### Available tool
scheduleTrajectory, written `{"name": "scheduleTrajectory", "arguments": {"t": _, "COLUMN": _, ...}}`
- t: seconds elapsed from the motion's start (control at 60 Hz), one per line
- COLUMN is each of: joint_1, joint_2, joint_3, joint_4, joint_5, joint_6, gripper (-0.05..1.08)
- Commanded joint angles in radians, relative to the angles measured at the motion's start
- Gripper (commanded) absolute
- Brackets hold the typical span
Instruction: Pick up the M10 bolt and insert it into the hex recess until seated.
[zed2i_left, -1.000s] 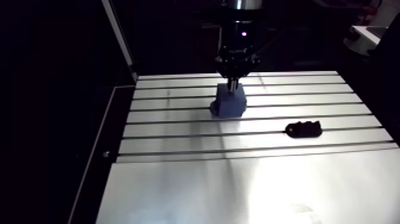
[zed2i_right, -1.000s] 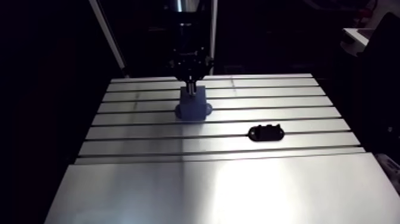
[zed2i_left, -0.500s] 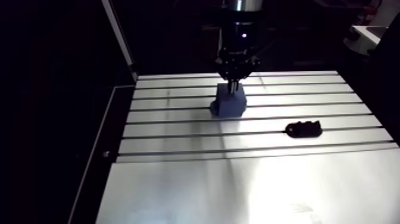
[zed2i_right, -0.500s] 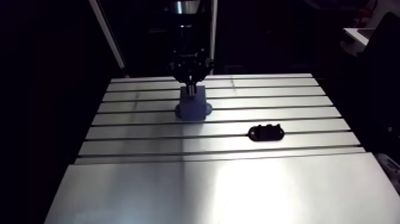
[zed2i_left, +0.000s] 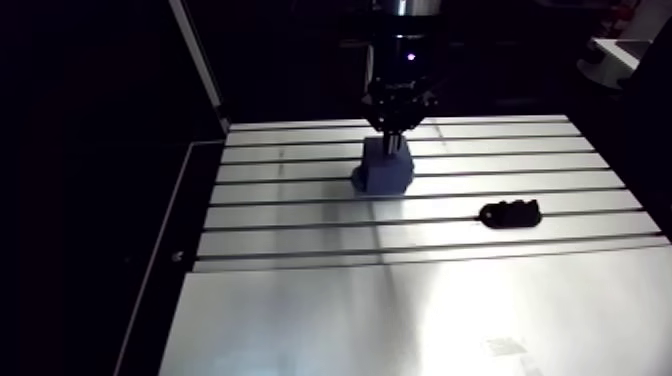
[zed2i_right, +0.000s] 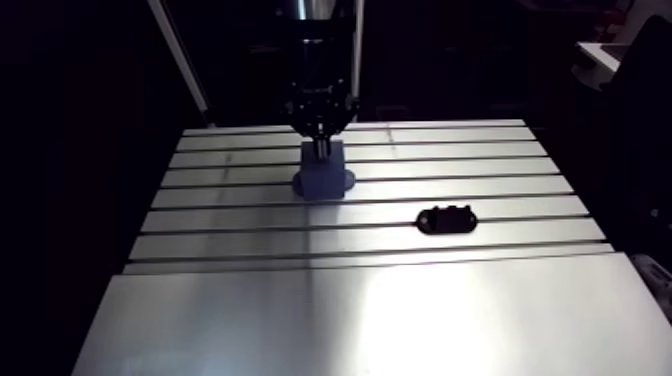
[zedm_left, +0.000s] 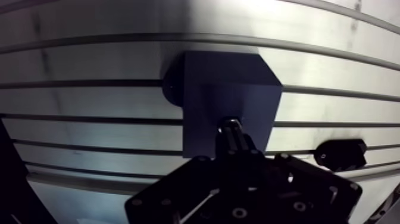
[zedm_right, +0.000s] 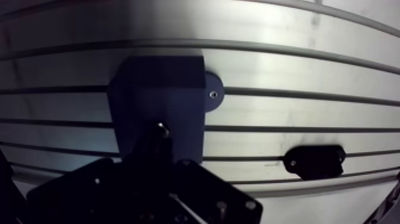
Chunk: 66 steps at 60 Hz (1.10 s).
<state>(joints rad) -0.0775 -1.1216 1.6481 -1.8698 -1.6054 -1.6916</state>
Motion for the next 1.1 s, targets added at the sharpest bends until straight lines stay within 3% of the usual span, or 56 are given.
{"name": "scheduleTrajectory", "arguments": {"t": 0.017, "joint_1": 0.001, "joint_2": 0.003, "joint_3": -0.003, "joint_4": 0.001, "joint_5": 0.000, "joint_6": -0.001, "gripper": 1.08}}
{"name": "scheduleTrajectory", "arguments": {"t": 1.1, "joint_1": -0.001, "joint_2": 0.003, "joint_3": -0.006, "joint_4": 0.005, "joint_5": 0.000, "joint_6": -0.003, "gripper": 1.08}}
